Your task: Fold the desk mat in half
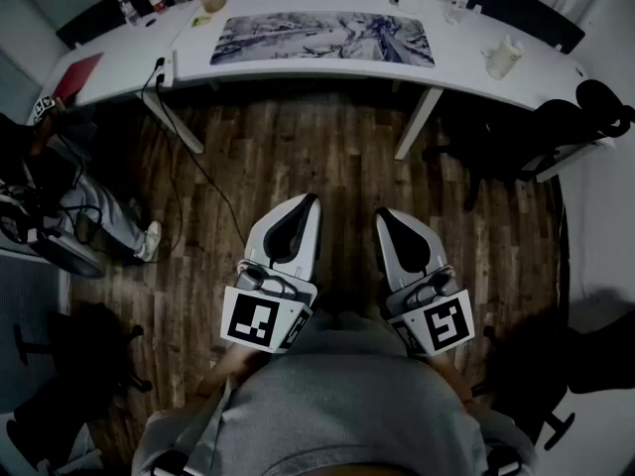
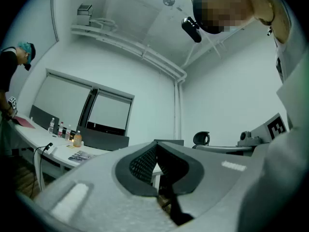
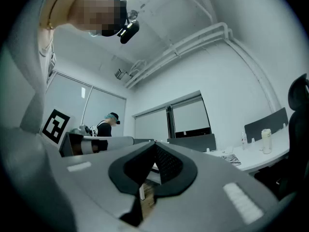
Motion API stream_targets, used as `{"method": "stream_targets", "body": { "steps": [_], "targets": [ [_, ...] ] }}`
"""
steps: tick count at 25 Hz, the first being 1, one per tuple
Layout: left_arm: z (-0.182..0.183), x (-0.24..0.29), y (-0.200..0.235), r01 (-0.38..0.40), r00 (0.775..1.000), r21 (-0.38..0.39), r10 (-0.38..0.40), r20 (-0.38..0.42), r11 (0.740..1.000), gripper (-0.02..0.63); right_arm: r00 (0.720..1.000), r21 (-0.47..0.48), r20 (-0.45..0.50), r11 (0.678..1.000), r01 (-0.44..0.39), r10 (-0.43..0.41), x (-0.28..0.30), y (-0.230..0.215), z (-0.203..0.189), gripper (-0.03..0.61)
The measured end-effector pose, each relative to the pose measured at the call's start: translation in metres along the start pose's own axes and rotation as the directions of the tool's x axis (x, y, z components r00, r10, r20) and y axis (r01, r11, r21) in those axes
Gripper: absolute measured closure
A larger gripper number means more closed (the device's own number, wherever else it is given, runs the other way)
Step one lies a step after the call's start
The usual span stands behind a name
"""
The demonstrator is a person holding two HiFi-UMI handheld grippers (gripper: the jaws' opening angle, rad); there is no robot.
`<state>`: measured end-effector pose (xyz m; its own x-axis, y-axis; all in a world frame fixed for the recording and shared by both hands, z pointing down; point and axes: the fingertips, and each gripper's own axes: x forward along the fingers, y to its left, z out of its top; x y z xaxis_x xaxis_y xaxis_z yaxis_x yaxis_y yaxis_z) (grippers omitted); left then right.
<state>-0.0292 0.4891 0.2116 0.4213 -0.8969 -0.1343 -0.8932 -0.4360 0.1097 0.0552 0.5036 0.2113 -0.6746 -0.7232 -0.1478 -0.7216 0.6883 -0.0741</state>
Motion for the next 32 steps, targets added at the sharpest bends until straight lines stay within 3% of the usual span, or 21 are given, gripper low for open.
{"method": "stream_targets", "body": {
  "steps": [12, 32],
  "targets": [
    [0.003, -0.002, 0.007, 0.001, 1.0, -0.006, -0.001, 0.021, 1.0, 0.617, 1.0, -0.014, -0.009, 1.0, 0.008, -0.008, 0.004, 0.004, -0.002, 0.577],
    [-0.015, -0.019, 0.054, 0.043, 0.999, -0.058, -0.045, -0.031, 0.997, 0.617, 0.997, 0.026, -0.008, 0.996, 0.081, -0.081, 0.026, 0.037, -0.027, 0.577]
  ]
}}
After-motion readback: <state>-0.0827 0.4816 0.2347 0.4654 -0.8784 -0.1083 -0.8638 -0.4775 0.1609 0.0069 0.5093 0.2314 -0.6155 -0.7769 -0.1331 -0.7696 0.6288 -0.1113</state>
